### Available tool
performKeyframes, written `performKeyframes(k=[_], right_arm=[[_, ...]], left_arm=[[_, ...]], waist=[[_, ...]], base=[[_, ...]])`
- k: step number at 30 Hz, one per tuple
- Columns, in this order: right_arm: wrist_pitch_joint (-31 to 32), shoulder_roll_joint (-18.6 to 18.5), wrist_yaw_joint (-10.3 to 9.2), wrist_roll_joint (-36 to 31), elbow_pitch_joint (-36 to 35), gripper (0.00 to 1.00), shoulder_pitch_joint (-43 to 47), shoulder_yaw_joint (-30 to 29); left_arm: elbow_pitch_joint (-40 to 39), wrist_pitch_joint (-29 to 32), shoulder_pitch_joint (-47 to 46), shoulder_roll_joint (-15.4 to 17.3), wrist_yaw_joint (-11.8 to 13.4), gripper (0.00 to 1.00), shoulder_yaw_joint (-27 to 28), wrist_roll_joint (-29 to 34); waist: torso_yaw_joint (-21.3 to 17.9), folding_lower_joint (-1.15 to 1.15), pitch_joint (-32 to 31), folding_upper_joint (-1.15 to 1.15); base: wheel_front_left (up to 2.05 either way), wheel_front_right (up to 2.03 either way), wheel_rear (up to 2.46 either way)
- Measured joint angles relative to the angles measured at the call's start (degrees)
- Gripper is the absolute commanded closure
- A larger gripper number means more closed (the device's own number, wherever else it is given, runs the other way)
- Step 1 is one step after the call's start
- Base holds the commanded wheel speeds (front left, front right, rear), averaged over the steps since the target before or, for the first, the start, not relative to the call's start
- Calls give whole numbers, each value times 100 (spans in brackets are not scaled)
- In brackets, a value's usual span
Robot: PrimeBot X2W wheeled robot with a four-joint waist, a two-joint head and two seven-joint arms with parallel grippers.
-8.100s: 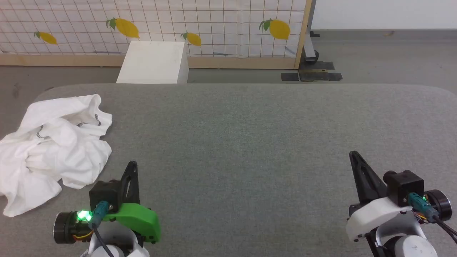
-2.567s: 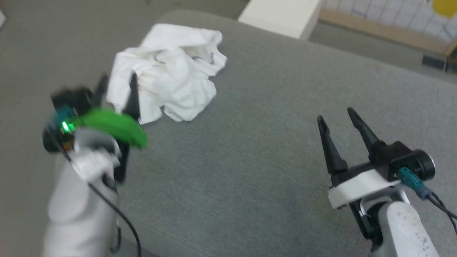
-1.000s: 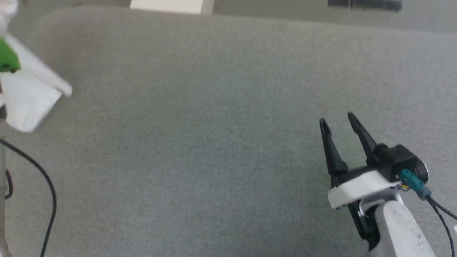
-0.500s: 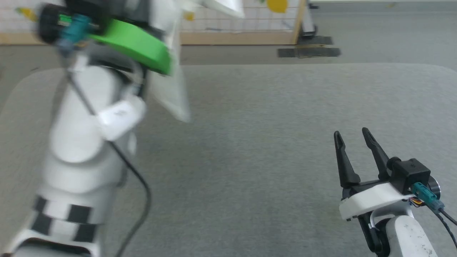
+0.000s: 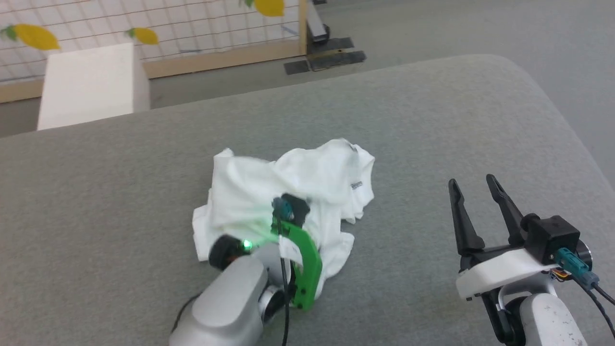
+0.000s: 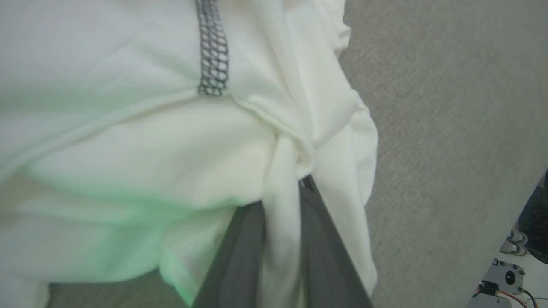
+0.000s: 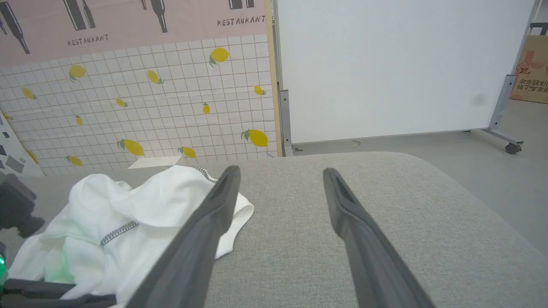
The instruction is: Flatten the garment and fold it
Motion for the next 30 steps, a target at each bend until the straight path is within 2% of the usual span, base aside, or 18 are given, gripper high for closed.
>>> performKeyframes(k=[1,2,5,10,14,19,24,30], right_arm=[[0,-1,0,0,0,0,4,-2],[0,-1,0,0,0,0,11,-10],[1,-1,0,-1,1,0,55,-45],[20,-2,0,-3,-5,0,124,-49],[42,-2,0,-34,-62,0,155,-60],[110,1,0,-85,-182,0,247,-103],[171,0,0,-93,-300,0,258,-133],[203,0,0,-94,-439,0,327,-199]], left_arm=[[26,75,35,-5,0,54,-23,-73],[18,111,44,-7,0,0,-22,-170],[-111,-105,79,-18,7,0,37,-292],[-668,-1191,135,-12,131,0,346,-303],[-1296,-2305,201,167,337,0,762,-276],[-1894,-3305,554,526,628,0,1260,-229],[-2312,-3633,1038,891,901,0,1760,-111],[-2708,-3659,1727,1103,1139,0,2281,230]], waist=[[-35,0,7,0],[-70,0,16,0],[-70,0,24,0],[87,0,-48,0],[271,0,-142,0],[516,0,-244,0],[760,0,-320,0],[977,0,-335,0]], base=[[0,0,0],[0,0,0],[0,0,0],[0,0,0],[0,0,0],[0,0,0],[0,0,0],[0,0,0]])
